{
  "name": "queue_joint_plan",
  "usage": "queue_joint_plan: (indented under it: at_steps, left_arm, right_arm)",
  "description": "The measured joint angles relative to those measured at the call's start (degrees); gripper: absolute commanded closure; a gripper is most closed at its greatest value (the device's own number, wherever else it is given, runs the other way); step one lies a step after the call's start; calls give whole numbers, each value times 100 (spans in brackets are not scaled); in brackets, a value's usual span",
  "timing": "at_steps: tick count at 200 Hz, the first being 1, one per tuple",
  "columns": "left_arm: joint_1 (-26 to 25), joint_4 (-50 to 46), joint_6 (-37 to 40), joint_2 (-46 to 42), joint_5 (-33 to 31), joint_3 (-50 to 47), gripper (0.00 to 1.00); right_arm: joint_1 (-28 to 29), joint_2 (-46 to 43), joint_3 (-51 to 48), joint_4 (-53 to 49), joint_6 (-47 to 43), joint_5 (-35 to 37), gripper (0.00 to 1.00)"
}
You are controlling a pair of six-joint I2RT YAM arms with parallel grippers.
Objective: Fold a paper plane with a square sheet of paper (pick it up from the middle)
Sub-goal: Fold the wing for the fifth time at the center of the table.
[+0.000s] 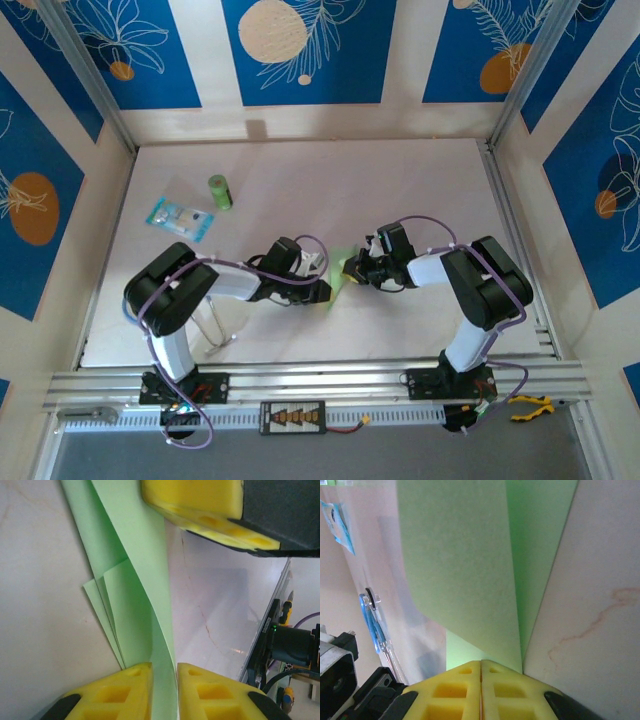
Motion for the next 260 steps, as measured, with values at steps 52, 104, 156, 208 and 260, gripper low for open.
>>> queue_joint_plan:
  at_steps: [52,104,156,208,260]
  left_arm:
    - [-17,-345,229,-22,-85,85,88]
    - [-22,-457,321,-22,-142,87,94]
    - [-22,-461,323,-52,-142,68,88]
    - [-26,-625,343,-225,-157,-48,86]
    - [-26,-678,426,-240,-188,-83,94]
  right_arm:
    - [11,0,20,-39,0,11,91]
    - [22,-2,28,-63,0,31,91]
    - [22,-2,42,-87,0,37,91]
    - [28,-4,63,-142,0,57,91]
    - [35,-11,63,-146,0,72,91]
